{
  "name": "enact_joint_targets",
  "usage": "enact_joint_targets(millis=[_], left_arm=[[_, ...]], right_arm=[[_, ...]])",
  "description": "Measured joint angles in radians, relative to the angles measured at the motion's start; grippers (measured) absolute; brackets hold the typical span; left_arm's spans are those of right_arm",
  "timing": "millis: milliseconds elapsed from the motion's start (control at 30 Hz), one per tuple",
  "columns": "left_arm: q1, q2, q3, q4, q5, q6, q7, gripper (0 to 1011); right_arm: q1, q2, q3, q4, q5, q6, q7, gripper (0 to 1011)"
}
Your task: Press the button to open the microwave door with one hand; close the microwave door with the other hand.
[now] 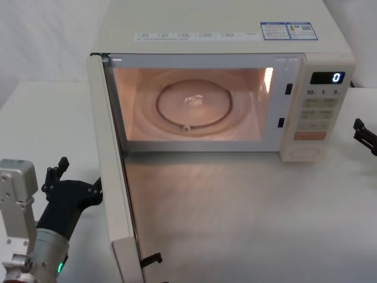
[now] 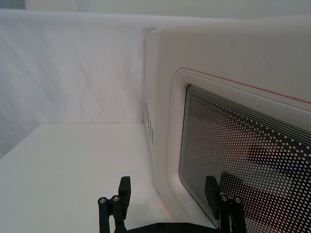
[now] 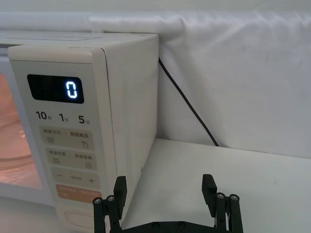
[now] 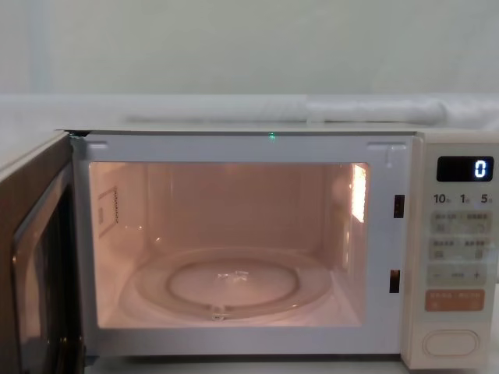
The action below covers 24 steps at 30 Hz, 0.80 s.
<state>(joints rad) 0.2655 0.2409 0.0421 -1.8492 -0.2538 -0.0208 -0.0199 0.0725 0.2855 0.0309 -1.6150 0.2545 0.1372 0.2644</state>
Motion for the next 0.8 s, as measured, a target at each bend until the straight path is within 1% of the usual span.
enact_joint_targets(millis=[567, 700, 733, 800], left_arm=[[0.0, 0.0, 0.0, 0.0, 0.0, 0.0, 0.0, 1001], [0.0, 0.0, 0.0, 0.0, 0.0, 0.0, 0.0, 944], [0.0, 0.0, 0.0, 0.0, 0.0, 0.0, 0.0, 906], [0.0, 0.0, 0.0, 0.0, 0.0, 0.0, 0.0, 872]], right_arm=[[0.0, 0.0, 0.0, 0.0, 0.0, 0.0, 0.0, 1002], [0.0, 0.0, 0.0, 0.0, 0.0, 0.0, 0.0, 1002], [0.0, 0.0, 0.0, 0.0, 0.0, 0.0, 0.0, 1002], [0.0, 0.0, 0.0, 0.0, 0.0, 0.0, 0.0, 1002]])
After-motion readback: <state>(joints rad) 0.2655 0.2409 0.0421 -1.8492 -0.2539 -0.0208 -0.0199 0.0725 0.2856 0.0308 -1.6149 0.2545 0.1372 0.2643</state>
